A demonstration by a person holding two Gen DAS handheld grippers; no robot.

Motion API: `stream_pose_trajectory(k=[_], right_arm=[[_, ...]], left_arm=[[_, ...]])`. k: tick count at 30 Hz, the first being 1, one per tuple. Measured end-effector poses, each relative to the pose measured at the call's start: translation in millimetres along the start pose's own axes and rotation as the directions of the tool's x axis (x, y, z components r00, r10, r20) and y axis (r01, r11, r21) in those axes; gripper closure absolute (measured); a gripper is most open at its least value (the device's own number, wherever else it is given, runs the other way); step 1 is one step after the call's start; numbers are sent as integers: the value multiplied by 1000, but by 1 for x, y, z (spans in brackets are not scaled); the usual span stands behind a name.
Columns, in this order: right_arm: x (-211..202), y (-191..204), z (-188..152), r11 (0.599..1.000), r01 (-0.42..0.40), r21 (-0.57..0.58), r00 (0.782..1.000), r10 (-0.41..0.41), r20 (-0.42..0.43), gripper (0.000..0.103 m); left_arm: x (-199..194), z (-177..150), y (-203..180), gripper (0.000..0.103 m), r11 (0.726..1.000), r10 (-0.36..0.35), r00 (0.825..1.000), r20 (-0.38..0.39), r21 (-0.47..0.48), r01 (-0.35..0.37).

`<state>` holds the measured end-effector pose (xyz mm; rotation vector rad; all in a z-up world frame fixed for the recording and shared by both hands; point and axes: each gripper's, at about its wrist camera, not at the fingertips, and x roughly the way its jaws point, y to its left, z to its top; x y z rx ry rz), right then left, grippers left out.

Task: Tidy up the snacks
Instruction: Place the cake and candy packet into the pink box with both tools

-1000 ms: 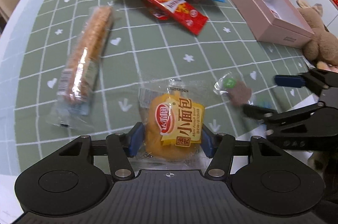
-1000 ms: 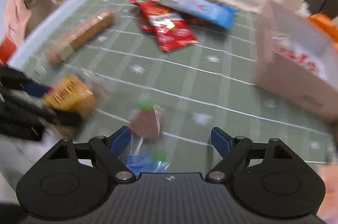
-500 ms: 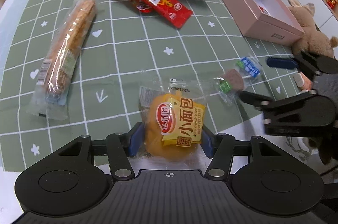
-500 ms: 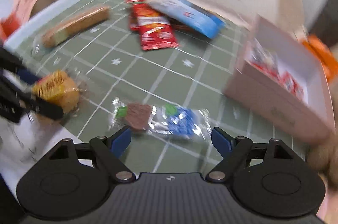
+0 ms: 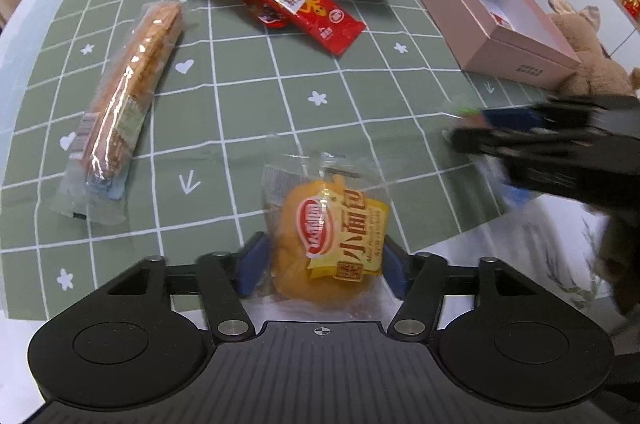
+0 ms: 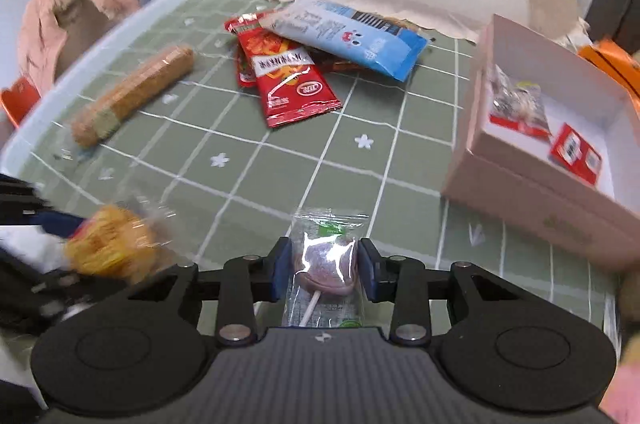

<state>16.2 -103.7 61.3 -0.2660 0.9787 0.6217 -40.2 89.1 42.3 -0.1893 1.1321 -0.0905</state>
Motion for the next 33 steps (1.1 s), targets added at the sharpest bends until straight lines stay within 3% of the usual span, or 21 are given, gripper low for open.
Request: stream_pose_trajectory(k=[2,5,7,10,13,14,16,18,19,23,24,28,29,30,33], right_arm=[[-28,-11,-5,999,9,48,1000,-10,29,68],[-80,-42,-8,987,51,150,992,-67,102,68],[-116,-66,-7,972,93,217,979,-130,159,68],[-156,-93,-4,948,147,282,951,-214,224,68],[-178,-112,4,928,172,330,927,-266,265,67],[-182,-116,6,922,175,344,921,-277,275,67],[-186,-125,9,916,177,361,911,-291,292,67],[-184,-135,14,907,184,379,907,-306,290,67],[-181,-139,16,904,187,385,907,-310,287,67],[-171,-164,34,894,155,420,915,-290,280,67],[-167,-172,43,894,134,428,919,-274,284,67],[-128,-201,87,882,98,461,932,-244,269,61],[-113,-207,98,878,122,464,938,-255,237,41],[-95,-212,109,872,161,462,942,-276,192,32],[-59,-207,133,898,148,414,956,-237,171,32]], left_arm=[[-6,3,-9,45,999,-35,999,2,19,35],[-38,24,-40,45,984,-168,984,59,78,163],[-72,58,-68,45,955,-278,948,153,148,256],[-105,117,-110,45,925,-349,894,279,255,281],[-101,178,-144,45,909,-396,855,336,273,313],[-89,195,-150,45,905,-415,850,325,248,347],[-44,225,-158,44,895,-443,864,239,172,411],[2,235,-158,47,915,-403,894,194,103,390],[16,234,-156,47,919,-395,898,194,88,385],[26,210,-128,47,878,-469,853,230,14,479],[21,206,-120,47,884,-458,856,241,21,467],[0,178,-73,47,966,-256,918,303,42,256],[-3,170,-57,47,981,-191,931,312,27,192],[-6,161,-40,47,992,-124,941,314,3,130],[-13,134,13,47,993,33,953,301,-120,3]])
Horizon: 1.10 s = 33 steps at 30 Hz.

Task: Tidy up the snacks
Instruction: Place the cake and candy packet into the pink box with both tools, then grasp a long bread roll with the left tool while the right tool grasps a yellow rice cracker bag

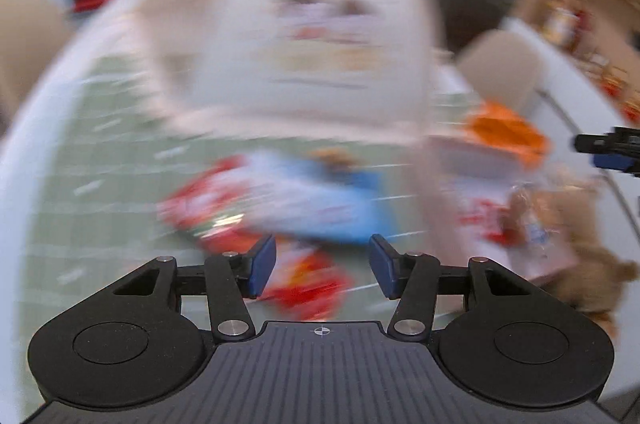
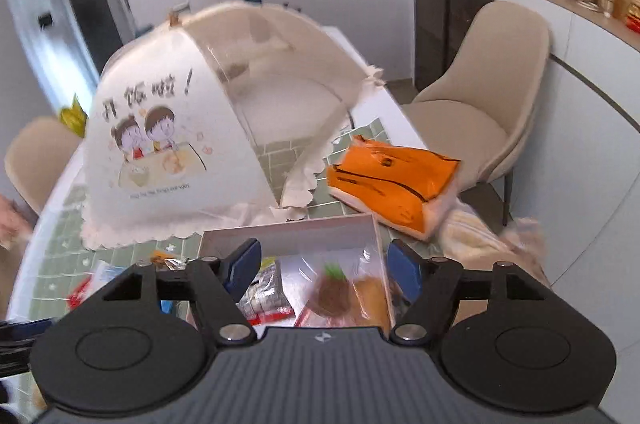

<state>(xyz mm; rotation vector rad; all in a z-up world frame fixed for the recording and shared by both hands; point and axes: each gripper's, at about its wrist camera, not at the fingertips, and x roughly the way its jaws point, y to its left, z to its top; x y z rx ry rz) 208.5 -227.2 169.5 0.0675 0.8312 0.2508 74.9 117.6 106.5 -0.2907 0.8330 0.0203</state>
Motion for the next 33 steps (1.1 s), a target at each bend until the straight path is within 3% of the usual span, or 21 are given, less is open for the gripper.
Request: stream_pose_trajectory(k=[3,6,8,13,15,16,18,24,28,33], right_arm=[[38,43,11,990,-141,-18,988,139,-61,30],[93,102,22,967,-256,-12,952,250,-177,24],[132,137,24,966,-259,-17,940,247,-236,24],[230,194,15,987,-135,-84,942,102,-321,25],[247,203,6,990,-104,-98,939,66,-337,39],[243,209,2,986,-105,-127,948,61,-314,44],[233,217,-12,972,-176,-154,931,114,-346,62],[172,218,-80,950,-253,-183,913,172,-370,65],[132,206,-118,948,-296,-121,889,227,-397,69],[86,182,-147,944,-293,-153,896,215,-388,70]], left_arm=[[-7,-17,48,47,991,50,999,-14,-123,-51],[-12,-33,67,47,980,60,998,-29,-188,-64],[-15,-44,73,47,978,48,998,-37,-200,-55],[-28,-67,81,47,976,6,999,-52,-219,-18],[-36,-73,88,47,972,0,999,-49,-234,-12],[-39,-75,93,47,970,6,999,-43,-241,-16],[-43,-78,102,47,967,17,999,-32,-254,-24],[-21,-65,107,47,956,-90,993,-73,-286,66],[0,-57,88,47,965,-124,986,-111,-246,94],[7,-55,60,48,985,-131,983,-128,-127,115]])
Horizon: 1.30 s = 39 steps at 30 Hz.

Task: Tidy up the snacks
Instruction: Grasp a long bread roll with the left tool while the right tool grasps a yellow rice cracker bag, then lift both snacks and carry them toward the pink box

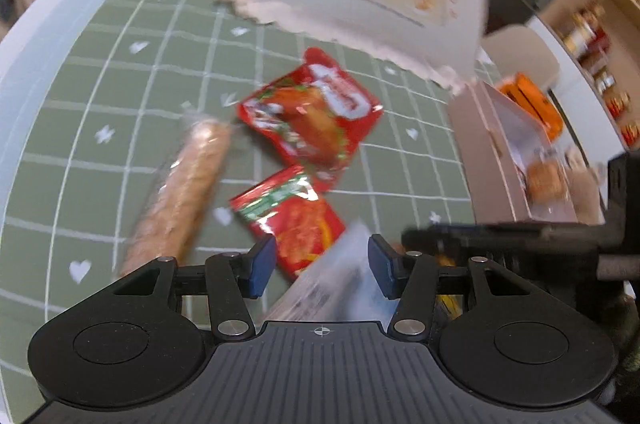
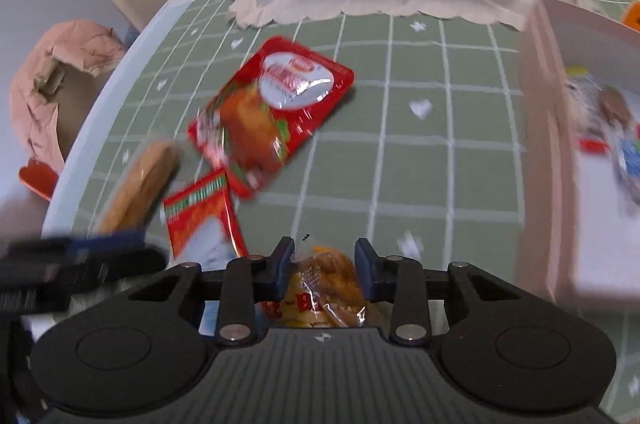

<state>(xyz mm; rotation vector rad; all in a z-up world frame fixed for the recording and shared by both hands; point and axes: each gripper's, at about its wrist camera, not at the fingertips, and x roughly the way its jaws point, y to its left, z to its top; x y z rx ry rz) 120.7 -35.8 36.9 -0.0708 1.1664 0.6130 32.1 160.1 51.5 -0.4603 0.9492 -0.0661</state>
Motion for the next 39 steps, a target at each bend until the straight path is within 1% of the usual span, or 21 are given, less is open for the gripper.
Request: stream_pose_trajectory(k=[2,4,5,6,8,9,11,13,14,17,20,21,23,24,25,27,29,31,33,35,39], right_arm=[[-11,-4,-17,999,23,-26,1000,-23,-3,70],[-24,-6,-33,994,87,-60,996,-86,15,65],[-31,-9,-40,991,114,-68,993,-112,28,58],[-37,-11,-48,988,138,-69,990,-135,42,51],[-47,-16,-60,983,173,-53,983,-170,66,47],[-52,-19,-66,983,178,-36,982,-175,74,43],[-62,-28,-78,986,169,8,982,-169,85,37],[-67,-33,-87,984,172,46,981,-176,87,36],[-69,-34,-91,983,177,58,980,-181,88,36],[-77,-34,-103,980,185,72,977,-192,98,36],[-89,-26,-113,976,215,44,968,-218,122,35],[-92,-23,-117,973,230,29,964,-231,132,31],[-99,-19,-125,967,255,4,955,-253,152,26],[-102,-19,-130,964,265,-4,952,-261,161,26],[-104,-17,-132,962,273,-7,949,-268,167,26],[-105,-17,-139,958,286,-8,943,-280,179,25],[-103,-17,-143,960,280,-2,946,-275,174,24],[-99,-16,-143,967,256,-1,954,-252,161,24],[-94,-12,-142,971,239,-7,959,-235,155,24],[-88,-8,-139,974,225,-23,964,-219,149,24],[-72,3,-132,970,226,-83,968,-215,129,24]], left_arm=[[-5,-2,-8,48,998,18,1000,6,60,-19],[-12,-5,-11,48,993,56,998,7,103,-56],[-17,-7,-12,48,990,78,997,11,116,-79],[-22,-10,-11,48,988,95,995,14,120,-96],[-31,-15,-6,48,987,120,993,13,109,-121],[-36,-18,-2,48,986,133,991,18,96,-134],[-46,-22,7,48,982,168,984,56,75,-172],[-48,-20,15,48,970,224,971,82,75,-230],[-46,-19,20,48,966,239,967,82,75,-245],[-31,-9,36,48,963,253,965,68,78,-257],[-11,2,41,48,958,268,962,46,94,-271],[-5,5,40,49,954,278,960,42,108,-281],[3,5,35,64,944,301,953,38,131,-303],[4,3,31,66,941,308,951,36,137,-310],[3,-1,26,67,944,297,954,31,139,-298],[1,-10,15,69,962,240,971,3,135,-238],[-2,-23,0,70,972,185,983,-23,151,-179],[-3,-37,-13,70,979,133,989,-64,165,-121],[-5,-51,-27,70,980,99,990,-105,181,-78],[-6,-63,-37,70,977,92,988,-120,204,-66],[-8,-74,-39,69,975,122,984,-133,199,-94]])
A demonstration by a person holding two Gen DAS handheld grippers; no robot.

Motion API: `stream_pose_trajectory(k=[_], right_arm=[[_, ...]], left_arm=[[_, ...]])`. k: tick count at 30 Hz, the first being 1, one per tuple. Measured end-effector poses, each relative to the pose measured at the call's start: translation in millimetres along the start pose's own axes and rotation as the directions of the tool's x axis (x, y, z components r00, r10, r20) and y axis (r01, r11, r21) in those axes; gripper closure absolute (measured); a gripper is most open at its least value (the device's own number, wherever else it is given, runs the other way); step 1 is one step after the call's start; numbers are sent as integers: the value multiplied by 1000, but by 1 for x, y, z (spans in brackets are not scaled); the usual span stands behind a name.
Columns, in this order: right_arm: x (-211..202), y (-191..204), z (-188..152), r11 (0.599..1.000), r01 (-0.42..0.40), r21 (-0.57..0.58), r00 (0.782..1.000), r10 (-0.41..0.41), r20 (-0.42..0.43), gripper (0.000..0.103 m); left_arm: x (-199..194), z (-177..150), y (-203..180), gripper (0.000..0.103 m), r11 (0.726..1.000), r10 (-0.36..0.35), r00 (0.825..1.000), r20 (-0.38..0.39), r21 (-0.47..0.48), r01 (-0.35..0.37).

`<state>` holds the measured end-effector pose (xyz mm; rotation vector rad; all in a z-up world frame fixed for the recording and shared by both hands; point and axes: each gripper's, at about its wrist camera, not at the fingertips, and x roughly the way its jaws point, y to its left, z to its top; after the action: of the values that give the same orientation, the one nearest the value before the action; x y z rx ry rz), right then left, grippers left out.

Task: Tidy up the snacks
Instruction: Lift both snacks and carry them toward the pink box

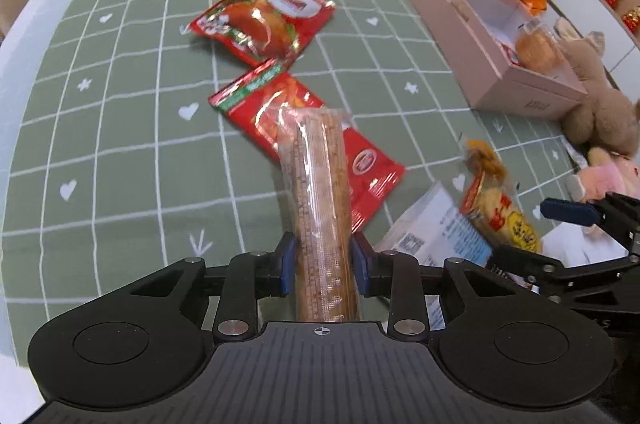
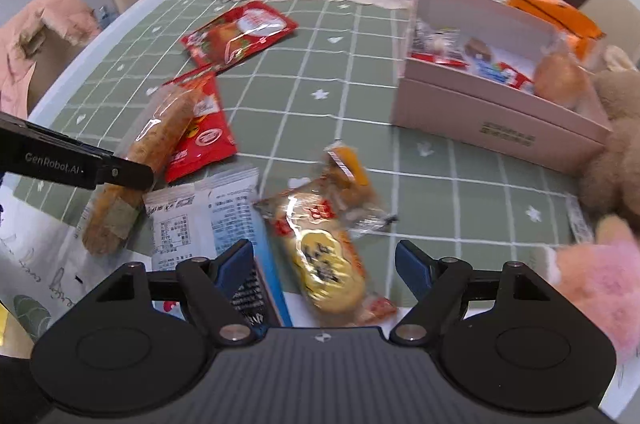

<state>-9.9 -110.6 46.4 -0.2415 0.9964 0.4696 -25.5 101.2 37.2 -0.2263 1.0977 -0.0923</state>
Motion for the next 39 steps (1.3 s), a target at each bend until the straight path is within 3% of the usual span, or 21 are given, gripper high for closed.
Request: stream_pose_trajectory(k=[5,9,14,17,22,30,36,39], right_arm=[[-6,-6,12,1000,3,23,999,-4,52,24],[-3,-25,17,995,-30,96,999,28,24,24],[3,-18,9,996,-50,74,999,52,-16,25],[9,-12,5,993,-85,86,995,90,-51,47],[12,-6,9,993,-81,84,995,85,-43,48],[13,-8,6,992,-60,112,995,68,-75,67],[-33,-30,10,976,-95,198,995,90,32,68],[-64,-48,13,970,-81,230,993,59,102,68]], left_arm=[[-1,-5,7,69,999,13,1000,-14,-40,-14],[0,-6,7,69,999,14,1000,-8,-49,-15],[0,-5,7,68,999,14,1000,-7,-52,-14],[0,-5,7,68,998,10,1000,-9,-58,-10],[-1,-5,8,68,997,5,1000,-2,-72,-5],[-3,-14,12,69,994,-13,998,54,-108,19],[-11,-13,23,71,983,-55,997,62,-171,65],[-54,-12,-1,71,993,-104,979,175,-35,112]])
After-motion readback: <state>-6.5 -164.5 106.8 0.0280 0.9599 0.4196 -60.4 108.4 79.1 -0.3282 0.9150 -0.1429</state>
